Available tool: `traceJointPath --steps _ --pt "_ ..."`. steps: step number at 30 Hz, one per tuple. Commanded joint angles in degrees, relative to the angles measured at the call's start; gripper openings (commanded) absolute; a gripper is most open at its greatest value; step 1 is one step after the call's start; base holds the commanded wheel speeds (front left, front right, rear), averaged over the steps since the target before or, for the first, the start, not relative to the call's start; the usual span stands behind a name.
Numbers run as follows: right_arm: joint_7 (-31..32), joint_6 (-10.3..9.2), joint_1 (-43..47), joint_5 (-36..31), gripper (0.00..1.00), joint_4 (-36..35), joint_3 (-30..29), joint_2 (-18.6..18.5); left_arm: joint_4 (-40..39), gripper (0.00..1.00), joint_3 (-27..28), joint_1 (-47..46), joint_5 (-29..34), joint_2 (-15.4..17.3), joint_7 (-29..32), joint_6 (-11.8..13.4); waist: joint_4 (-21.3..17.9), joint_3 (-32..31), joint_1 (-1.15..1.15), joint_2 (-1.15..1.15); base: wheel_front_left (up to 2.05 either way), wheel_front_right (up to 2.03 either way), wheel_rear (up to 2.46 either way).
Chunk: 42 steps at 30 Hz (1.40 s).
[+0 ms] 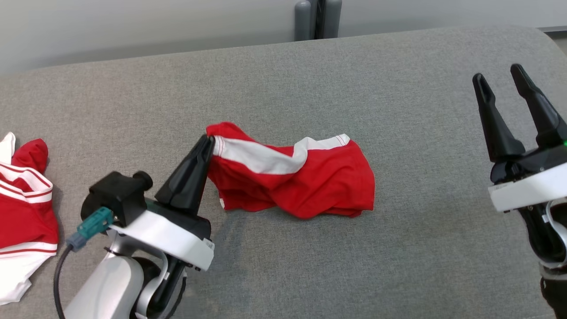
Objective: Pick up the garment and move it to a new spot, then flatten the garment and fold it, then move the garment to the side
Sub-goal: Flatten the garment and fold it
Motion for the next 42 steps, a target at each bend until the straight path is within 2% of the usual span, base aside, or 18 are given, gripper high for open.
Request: traceJointPath --steps 1,14,20,21,22,29,30,35,42 --pt "-0.69 -0.02 1.52 -0.83 1.00 -0.34 -0.82 0.71 0.65 0.00 -0.10 1.08 -0.28 0.00 -0.44 0.33 0.06 -0.02 0.00 0.00 0.00 0.00 0.00" --pt "-4.05 -0.02 13.78 -6.46 1.00 2.31 -2.99 8.21 10.49 0.00 -0.79 9.53 -2.92 -2.84 -5.07 1.35 0.14 -1.07 0.00 0.00 0.00 0.00 0.00" --pt "-4.76 -0.02 16.02 -6.89 1.00 3.25 -3.58 9.65 14.69 0.00 -0.32 10.81 -3.56 -3.61 -7.43 1.44 0.29 -1.68 0.00 0.00 0.00 0.00 0.00" --pt "-4.84 -0.02 16.23 -7.03 1.00 3.32 -3.66 9.74 15.23 0.59 -0.02 10.82 -3.67 -3.96 -8.08 1.74 0.33 -1.90 0.00 0.00 0.00 0.00 0.00" --pt "-4.89 -0.02 16.48 -7.10 1.00 3.37 -3.69 9.79 15.56 1.00 0.07 10.87 -3.86 -4.28 -8.52 1.64 0.37 -2.16 0.00 0.00 0.00 0.00 0.00" --pt "-5.37 -0.02 17.22 -8.90 1.00 3.34 -3.50 9.58 13.09 1.00 4.04 11.19 -1.42 -4.16 -12.46 4.07 0.93 -5.01 0.00 0.00 0.00 0.00 0.00" --pt "-5.51 -0.02 17.75 -9.93 1.00 3.38 -3.61 9.56 11.92 1.00 5.36 11.77 0.16 -3.50 -12.86 5.29 1.16 -6.06 0.00 0.00 0.00 0.00 0.00" --pt "-5.36 -0.02 19.74 -12.19 1.00 3.57 -3.56 10.27 8.11 1.00 8.11 13.82 3.91 -1.32 -13.15 8.17 1.56 -8.90 0.00 0.00 0.00 0.00 0.00" --pt "-4.25 -0.02 24.27 -13.20 1.00 2.48 -3.77 11.45 4.40 1.00 8.48 19.71 5.59 1.86 -11.83 9.94 1.96 -12.18 0.00 0.00 0.00 0.00 0.00"
